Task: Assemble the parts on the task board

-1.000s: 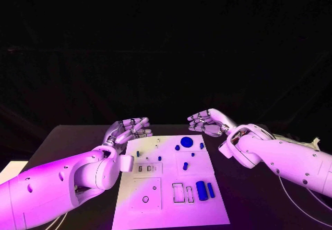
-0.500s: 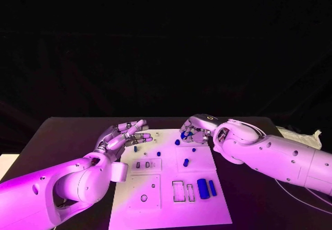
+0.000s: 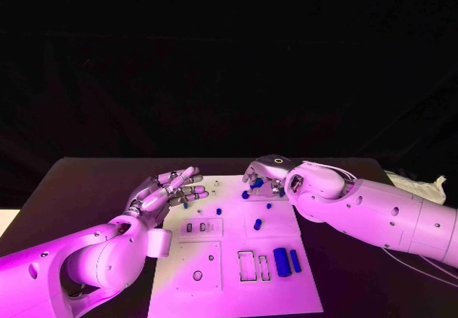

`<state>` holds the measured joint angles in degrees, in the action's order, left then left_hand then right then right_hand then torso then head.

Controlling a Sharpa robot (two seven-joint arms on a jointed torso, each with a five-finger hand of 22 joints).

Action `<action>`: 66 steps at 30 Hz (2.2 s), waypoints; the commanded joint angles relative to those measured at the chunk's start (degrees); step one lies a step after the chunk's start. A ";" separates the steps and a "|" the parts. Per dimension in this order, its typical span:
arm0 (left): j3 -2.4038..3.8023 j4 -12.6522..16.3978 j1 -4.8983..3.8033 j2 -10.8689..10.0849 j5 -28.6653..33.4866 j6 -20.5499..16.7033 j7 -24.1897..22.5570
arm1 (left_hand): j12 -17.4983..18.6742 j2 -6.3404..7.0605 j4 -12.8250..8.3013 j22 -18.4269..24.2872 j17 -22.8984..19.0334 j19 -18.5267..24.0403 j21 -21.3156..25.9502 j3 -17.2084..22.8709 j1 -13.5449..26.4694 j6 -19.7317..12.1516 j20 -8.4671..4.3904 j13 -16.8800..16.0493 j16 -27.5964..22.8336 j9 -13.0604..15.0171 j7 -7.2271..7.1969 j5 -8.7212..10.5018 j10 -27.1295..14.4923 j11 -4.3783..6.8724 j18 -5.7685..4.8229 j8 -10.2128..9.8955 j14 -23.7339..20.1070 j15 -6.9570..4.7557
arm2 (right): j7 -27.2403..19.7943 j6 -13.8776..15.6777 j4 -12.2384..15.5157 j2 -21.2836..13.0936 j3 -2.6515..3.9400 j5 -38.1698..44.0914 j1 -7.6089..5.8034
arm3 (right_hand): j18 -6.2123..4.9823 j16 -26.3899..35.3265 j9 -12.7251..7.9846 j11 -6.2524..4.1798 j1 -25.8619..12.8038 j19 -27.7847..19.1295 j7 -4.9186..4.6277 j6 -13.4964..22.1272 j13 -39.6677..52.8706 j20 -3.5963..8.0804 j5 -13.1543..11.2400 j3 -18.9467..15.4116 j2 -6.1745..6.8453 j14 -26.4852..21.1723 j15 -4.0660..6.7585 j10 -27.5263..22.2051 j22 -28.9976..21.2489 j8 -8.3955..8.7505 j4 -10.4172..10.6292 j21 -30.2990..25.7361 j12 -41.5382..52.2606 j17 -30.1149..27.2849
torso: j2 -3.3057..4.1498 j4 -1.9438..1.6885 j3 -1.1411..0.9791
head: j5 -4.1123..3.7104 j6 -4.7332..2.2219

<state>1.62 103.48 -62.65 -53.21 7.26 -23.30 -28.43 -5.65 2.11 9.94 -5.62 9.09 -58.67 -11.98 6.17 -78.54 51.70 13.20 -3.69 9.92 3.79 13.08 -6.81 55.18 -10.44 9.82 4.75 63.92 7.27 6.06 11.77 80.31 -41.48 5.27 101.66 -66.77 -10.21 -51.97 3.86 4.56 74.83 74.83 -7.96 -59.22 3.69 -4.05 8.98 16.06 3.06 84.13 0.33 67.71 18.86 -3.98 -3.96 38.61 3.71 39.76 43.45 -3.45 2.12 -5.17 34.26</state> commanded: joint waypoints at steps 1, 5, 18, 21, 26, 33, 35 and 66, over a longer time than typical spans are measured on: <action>0.12 0.28 -0.18 -0.05 0.45 1.36 -0.32 | 0.40 -0.37 -0.38 0.06 0.11 -0.42 0.28 -0.10 -0.40 0.38 -0.04 0.04 -0.32 -0.02 0.12 0.22 0.39 0.11 0.61 -0.39 0.12 -0.15 | 0.98 -2.62 0.08 0.24 0.03 2.95 -0.18 | -0.15 -2.16 0.00 -0.18 0.35 -0.68 -0.03 -0.56 -0.03 -0.03 -0.32 0.84 0.68 2.01 0.23 0.00 0.71 0.24 0.33 1.06 -0.17 2.22 | 0.32 -0.40 0.09 | -0.20 -0.07; 0.13 0.33 -0.27 -0.10 0.45 1.30 -0.20 | 0.51 -0.41 -0.52 0.09 0.16 -0.59 0.32 -0.15 -0.37 0.35 -0.04 0.05 -0.51 -0.04 0.21 0.23 0.32 0.05 0.59 -0.47 -0.01 -0.11 | 0.88 -4.01 -0.17 0.57 0.03 3.08 -0.28 | -0.15 -5.37 0.02 -0.25 0.71 -1.19 0.04 -0.79 -0.03 -0.07 -0.43 2.12 1.02 2.00 0.24 0.26 1.93 0.22 1.04 2.88 -0.18 5.49 | 0.55 -0.61 0.11 | -0.32 -0.14; 0.14 0.30 -0.39 -0.32 0.44 1.14 -0.05 | 0.57 -0.45 -0.58 0.11 0.19 -0.70 0.33 -0.17 -0.35 0.33 -0.04 0.06 -0.61 -0.05 0.25 0.23 0.29 0.02 0.58 -0.52 -0.07 -0.08 | 1.16 -8.97 -0.57 0.95 0.01 4.21 -0.34 | 0.49 -10.46 0.11 -0.31 1.18 -1.51 0.25 -1.69 -0.02 -0.30 -0.67 4.54 2.09 1.84 0.28 0.76 8.67 0.13 2.57 9.38 -0.17 10.54 | 0.94 -0.96 0.22 | -0.52 0.37; 0.14 0.23 -0.40 -0.34 0.44 1.09 -0.04 | 0.57 -0.45 -0.58 0.11 0.19 -0.70 0.33 -0.17 -0.35 0.33 -0.04 0.06 -0.61 -0.05 0.25 0.23 0.29 0.02 0.58 -0.52 -0.07 -0.08 | 1.21 -9.34 -0.55 0.96 0.01 4.48 -0.34 | 0.51 -10.70 0.11 -0.31 1.19 -1.54 0.26 -1.75 -0.02 -0.31 -0.69 4.64 2.17 1.84 0.29 0.79 8.95 0.13 2.65 9.67 -0.16 10.76 | 1.02 -1.06 0.23 | -0.66 0.44; 0.14 0.20 -0.40 -0.37 0.44 1.04 -0.03 | 0.60 -0.49 -0.63 0.11 0.21 -0.77 0.34 -0.17 -0.34 0.33 -0.04 0.06 -0.67 -0.05 0.28 0.22 0.27 0.00 0.58 -0.54 -0.10 -0.07 | 1.18 -9.20 -0.65 1.08 0.01 4.63 -0.34 | 0.64 -11.96 0.19 -0.42 1.44 -1.55 0.37 -2.31 0.02 -0.33 -0.76 5.36 2.07 1.86 0.38 1.26 10.57 0.00 3.03 11.21 -0.09 12.05 | 1.11 -1.26 0.27 | -0.92 0.54; 0.14 0.19 -0.41 -0.41 0.43 1.00 0.01 | 0.61 -0.53 -0.66 0.12 0.23 -0.81 0.35 -0.17 -0.34 0.33 -0.04 0.06 -0.70 -0.05 0.29 0.22 0.27 0.00 0.58 -0.56 -0.12 -0.07 | 1.16 -7.52 -1.12 1.36 0.00 4.48 -0.33 | 1.29 -14.80 0.60 -0.95 2.36 -0.62 0.78 -4.48 0.14 -0.24 -4.26 8.36 0.12 2.09 0.82 3.24 16.02 -0.58 3.92 15.82 0.06 15.02 | 1.18 -1.52 0.29 | -1.07 0.73; 0.14 0.20 -0.41 -0.44 0.43 0.98 0.02 | 0.61 -0.53 -0.66 0.12 0.23 -0.81 0.35 -0.17 -0.34 0.33 -0.04 0.06 -0.70 -0.05 0.29 0.22 0.27 0.00 0.58 -0.56 -0.12 -0.07 | 1.09 -7.10 -1.19 1.41 -0.01 4.43 -0.33 | 1.47 -15.20 0.71 -1.08 2.44 -0.34 0.86 -4.94 0.17 -0.24 -4.37 8.79 0.05 2.07 0.93 3.73 17.37 -0.70 4.00 16.91 0.09 15.38 | 1.22 -1.56 0.31 | -1.09 0.82; 0.15 -0.54 -0.48 -0.26 0.42 0.94 0.14 | 0.78 -0.81 -1.10 0.31 0.34 -0.92 0.69 -0.19 -0.32 0.41 0.03 0.05 -1.34 -0.05 0.36 0.21 0.31 -0.09 0.49 -0.68 -0.65 0.10 | 4.39 9.58 -6.20 8.63 0.02 4.08 -0.29 | 2.42 -17.50 1.73 -1.31 2.35 0.48 0.82 -6.51 0.15 -0.33 -4.64 12.27 0.17 1.69 1.20 5.58 24.79 -0.56 4.45 23.25 -0.25 17.04 | 1.62 -2.68 0.57 | -1.42 0.16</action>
<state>1.69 102.86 -63.03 -53.61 7.61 -23.22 -28.07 -5.10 1.89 9.06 -5.38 9.36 -59.07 -11.52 5.94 -78.77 51.69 13.21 -3.66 8.92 3.78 13.07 -6.81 55.18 -10.44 9.81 4.26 63.70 7.48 9.70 20.16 74.45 -33.14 5.29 104.87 -67.10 -8.40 -69.15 4.74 3.05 77.41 75.62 -6.85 -65.80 3.83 -4.12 4.41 27.95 3.22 84.03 1.44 73.56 43.59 -4.82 0.47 61.65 3.70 56.75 44.98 -5.92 2.65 -6.53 34.30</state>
